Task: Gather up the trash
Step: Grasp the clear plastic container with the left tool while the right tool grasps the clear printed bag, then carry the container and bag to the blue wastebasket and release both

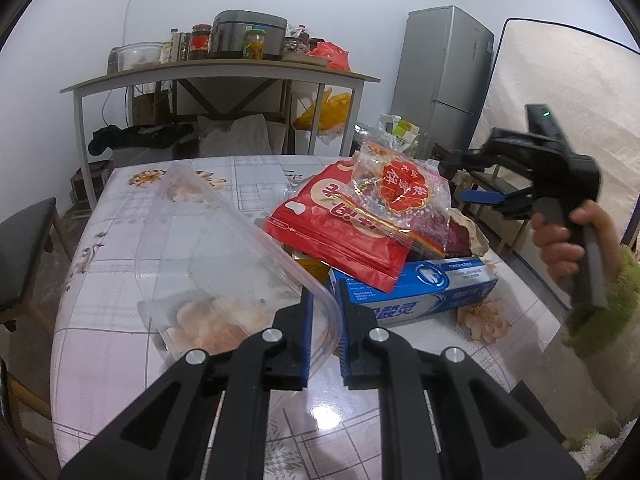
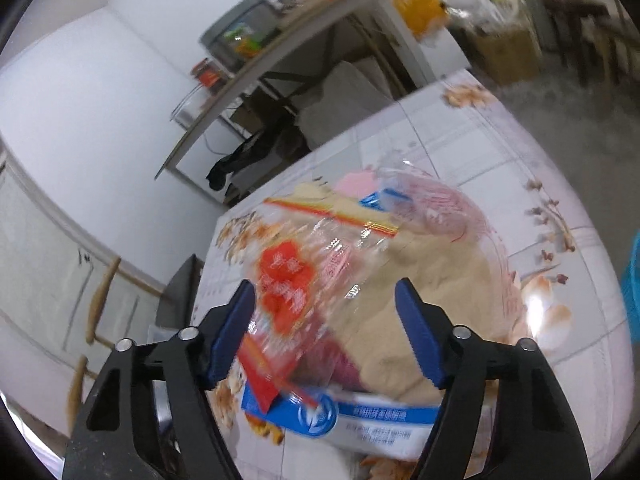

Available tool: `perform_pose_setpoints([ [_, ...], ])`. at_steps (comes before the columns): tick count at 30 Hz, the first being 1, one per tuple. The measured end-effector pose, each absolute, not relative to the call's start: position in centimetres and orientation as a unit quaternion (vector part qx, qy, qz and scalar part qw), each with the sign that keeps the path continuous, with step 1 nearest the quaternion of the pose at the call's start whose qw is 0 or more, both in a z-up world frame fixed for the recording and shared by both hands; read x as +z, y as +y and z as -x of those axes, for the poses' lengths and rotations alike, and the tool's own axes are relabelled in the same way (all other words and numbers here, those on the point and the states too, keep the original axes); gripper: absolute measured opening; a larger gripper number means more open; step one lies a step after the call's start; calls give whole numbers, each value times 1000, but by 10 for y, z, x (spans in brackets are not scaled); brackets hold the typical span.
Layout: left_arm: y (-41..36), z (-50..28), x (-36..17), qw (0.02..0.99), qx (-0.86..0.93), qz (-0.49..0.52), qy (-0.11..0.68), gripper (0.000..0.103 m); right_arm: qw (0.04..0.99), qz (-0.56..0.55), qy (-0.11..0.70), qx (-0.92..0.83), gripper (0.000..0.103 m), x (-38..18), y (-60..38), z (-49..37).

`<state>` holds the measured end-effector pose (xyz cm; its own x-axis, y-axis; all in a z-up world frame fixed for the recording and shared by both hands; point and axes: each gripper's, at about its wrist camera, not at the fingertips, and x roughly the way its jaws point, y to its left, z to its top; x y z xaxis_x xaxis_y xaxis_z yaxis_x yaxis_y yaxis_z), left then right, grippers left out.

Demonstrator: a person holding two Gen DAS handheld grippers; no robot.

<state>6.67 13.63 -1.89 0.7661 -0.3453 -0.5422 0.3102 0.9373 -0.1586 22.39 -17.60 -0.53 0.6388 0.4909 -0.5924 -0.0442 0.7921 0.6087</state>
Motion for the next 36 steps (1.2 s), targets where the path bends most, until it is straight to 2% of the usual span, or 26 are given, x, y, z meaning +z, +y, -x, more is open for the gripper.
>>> perform_pose_setpoints([
  [5, 138, -70, -21, 938, -177, 35, 296, 10, 838, -329, 405, 161, 57, -19, -185, -242],
  [8, 138, -72, -22, 937, -177, 37, 298, 10, 829, -345, 408, 165, 45, -22, -187, -246],
  [10, 138, -72, -23, 937, -178, 38, 298, 10, 826, -351, 409, 167, 28, -23, -189, -248],
  [13, 137, -72, -22, 938, -175, 34, 296, 10, 824, -356, 406, 171, 15, -22, -192, -244],
  [16, 137, -73, -21, 939, -172, 31, 295, 10, 822, -367, 396, 179, 8, -19, -195, -239],
  [24, 138, -63, -8, 947, -149, 8, 285, 10, 804, -409, 363, 232, 1, -8, -203, -224],
  [31, 137, -45, 28, 955, -160, 1, 248, 10, 805, -426, 305, 280, 0, 25, -218, -195],
  [36, 106, -37, 63, 956, -203, -10, 214, 10, 817, -434, 254, 283, 0, 48, -252, -157],
])
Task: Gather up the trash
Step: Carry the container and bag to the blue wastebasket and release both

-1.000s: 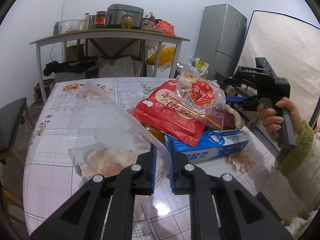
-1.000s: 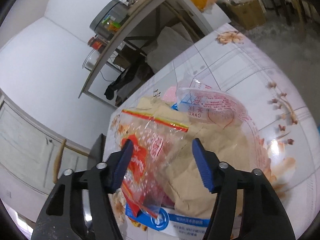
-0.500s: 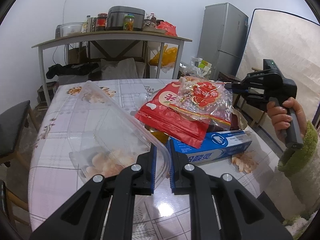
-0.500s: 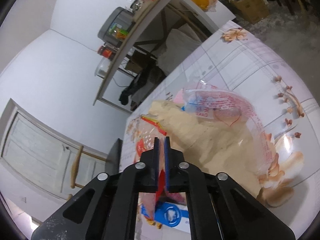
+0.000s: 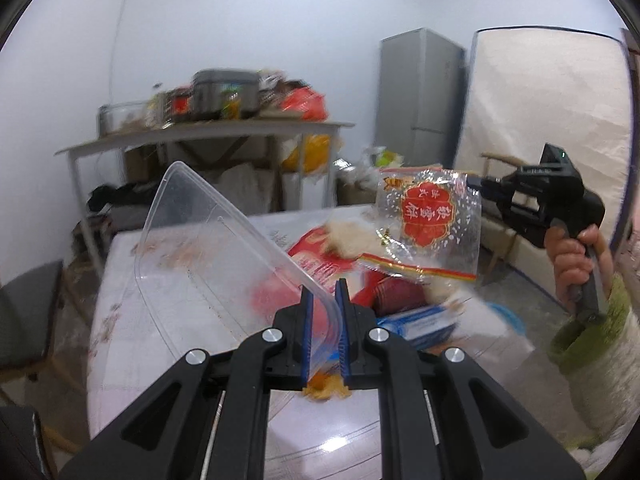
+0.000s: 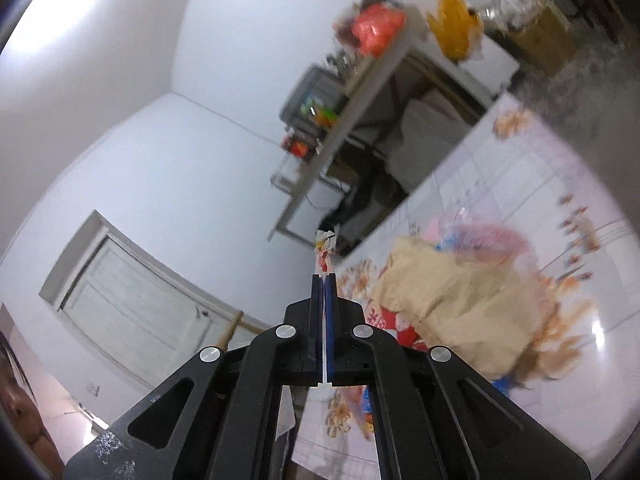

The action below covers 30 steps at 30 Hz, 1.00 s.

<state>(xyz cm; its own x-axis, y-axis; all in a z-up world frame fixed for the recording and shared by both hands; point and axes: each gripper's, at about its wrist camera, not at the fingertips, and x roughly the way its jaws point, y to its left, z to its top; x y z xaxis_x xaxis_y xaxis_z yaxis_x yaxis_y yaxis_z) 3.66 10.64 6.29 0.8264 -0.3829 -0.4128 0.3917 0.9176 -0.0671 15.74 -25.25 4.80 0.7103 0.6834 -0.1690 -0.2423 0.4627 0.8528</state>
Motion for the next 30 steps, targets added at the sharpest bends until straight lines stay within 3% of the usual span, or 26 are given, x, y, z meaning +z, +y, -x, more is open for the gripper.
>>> perform_pose_setpoints([
  [5, 52, -42, 86, 941, -273, -25, 197, 10, 842, -443, 202, 232, 0, 54, -319, -103],
  [12, -81, -84, 109, 886, -410, -48, 211, 10, 868, -460, 161, 96, 0, 38, -421, -32],
  [18, -235, -148, 107, 790, -528, -33, 311, 10, 877, -452, 156, -50, 0, 12, -491, -3],
  [23, -376, -199, 33, 711, -542, -62, 444, 10, 848, -476, 187, -134, 0, -48, -536, -22],
  [30, -487, -246, -84, 652, -499, -79, 565, 10, 787, -535, 229, -208, 0, -142, -596, -57],
])
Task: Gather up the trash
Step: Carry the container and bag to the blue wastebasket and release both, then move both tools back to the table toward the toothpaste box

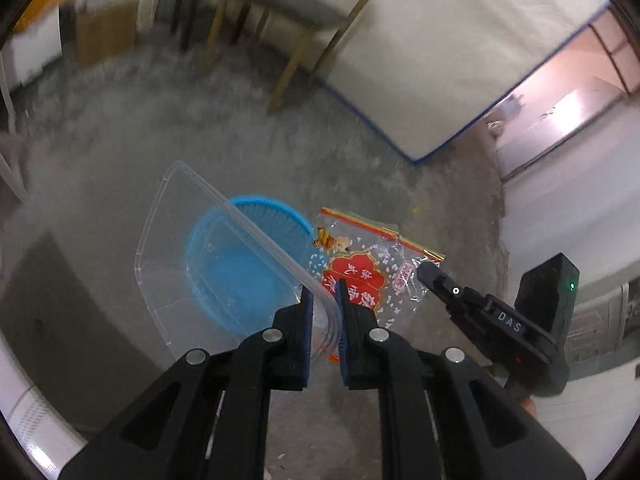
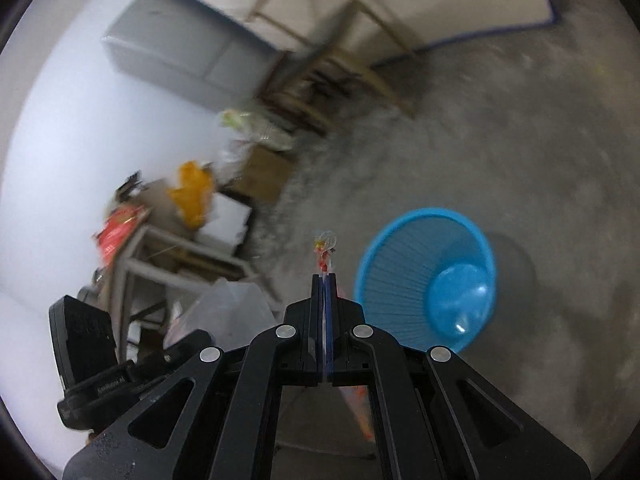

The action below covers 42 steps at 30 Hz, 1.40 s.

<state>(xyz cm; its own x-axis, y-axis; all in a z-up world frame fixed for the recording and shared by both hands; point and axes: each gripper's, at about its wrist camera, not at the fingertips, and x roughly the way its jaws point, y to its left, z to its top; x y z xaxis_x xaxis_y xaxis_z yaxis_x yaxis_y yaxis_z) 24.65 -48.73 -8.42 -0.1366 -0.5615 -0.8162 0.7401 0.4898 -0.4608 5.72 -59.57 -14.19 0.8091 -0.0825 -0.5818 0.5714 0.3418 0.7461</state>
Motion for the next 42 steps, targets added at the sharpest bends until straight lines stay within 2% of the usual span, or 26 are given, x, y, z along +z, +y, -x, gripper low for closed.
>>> perform_pose_setpoints([
  [4, -522, -262, -123, 653, -478, -86, 581, 12, 773, -538, 246, -232, 3, -175, -623, -75],
  [5, -530, -266, -133, 651, -469, -88, 591, 21, 770, -540, 252, -228, 5, -181, -630, -77],
  [6, -541, -265, -137, 650, -462, -90, 597, 43, 765, -544, 260, -226, 6, -188, -633, -82],
  [8, -546, -271, -144, 661, -435, -95, 605, 62, 749, -553, 285, -228, 18, -210, -638, -93],
  [9, -539, -270, -147, 665, -428, -95, 604, 62, 743, -552, 297, -234, 23, -219, -638, -95],
  [14, -510, -267, -123, 670, -436, -87, 595, 64, 731, -566, 298, -237, 27, -227, -629, -79],
  [20, -457, -243, -43, 698, -472, -103, 528, 65, 748, -553, 283, -233, 29, -196, -614, -31],
  [23, -418, -227, 4, 715, -491, -105, 486, 69, 767, -531, 282, -223, 31, -170, -601, -9],
  [27, -322, -203, 75, 752, -496, -107, 421, 80, 810, -470, 295, -188, 41, -121, -566, 5],
  [32, -182, -178, 123, 818, -440, -79, 362, 89, 857, -412, 293, -97, 54, -66, -507, 10],
  [37, -56, -144, 127, 884, -353, -45, 304, 93, 876, -361, 317, 42, 58, -32, -422, -21],
  [42, 32, -115, 75, 909, -263, 26, 322, 93, 872, -310, 342, 165, 58, -16, -334, -59],
])
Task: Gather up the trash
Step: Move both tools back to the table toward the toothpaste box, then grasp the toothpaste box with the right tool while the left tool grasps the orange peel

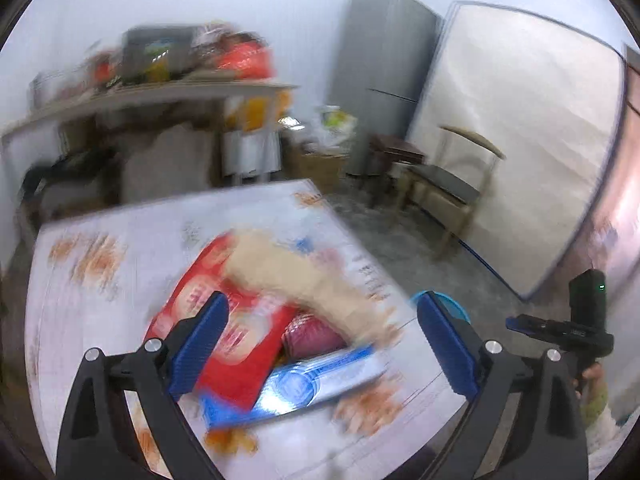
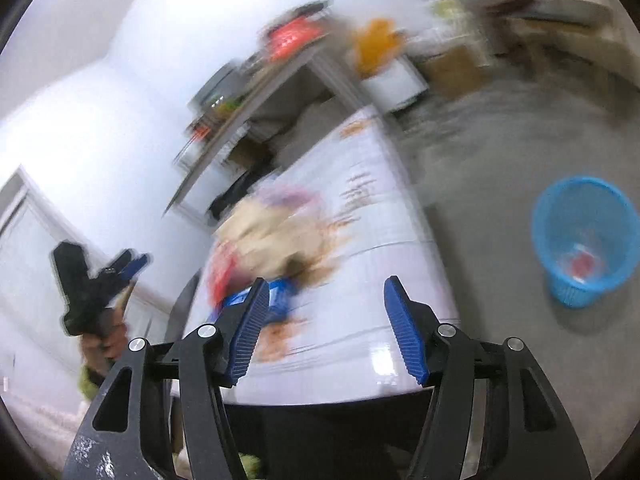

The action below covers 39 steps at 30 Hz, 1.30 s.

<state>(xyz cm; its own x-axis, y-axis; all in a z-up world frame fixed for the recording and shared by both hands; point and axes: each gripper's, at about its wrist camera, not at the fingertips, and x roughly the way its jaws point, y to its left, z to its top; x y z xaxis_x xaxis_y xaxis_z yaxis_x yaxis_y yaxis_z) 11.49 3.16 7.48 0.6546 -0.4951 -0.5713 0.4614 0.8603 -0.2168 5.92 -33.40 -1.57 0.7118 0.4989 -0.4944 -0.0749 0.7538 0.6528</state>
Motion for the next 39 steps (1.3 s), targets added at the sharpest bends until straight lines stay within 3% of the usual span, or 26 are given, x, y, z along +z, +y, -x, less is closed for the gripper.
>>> perform_pose_setpoints([
  [5, 66, -100, 17, 904, -221, 60, 362, 93, 869, -220, 379, 230, 58, -15, -247, -92],
  [16, 89, -143, -60, 867, -229, 143, 419, 88, 835, -255, 438, 214, 59, -58, -200, -149],
  [32, 113, -125, -70, 860, -243, 167, 417, 86, 787, -256, 491, 273, 61, -61, -176, -112],
  [39, 123, -112, -60, 878, -223, 142, 399, 86, 844, -152, 461, 229, 61, -37, -170, -101],
])
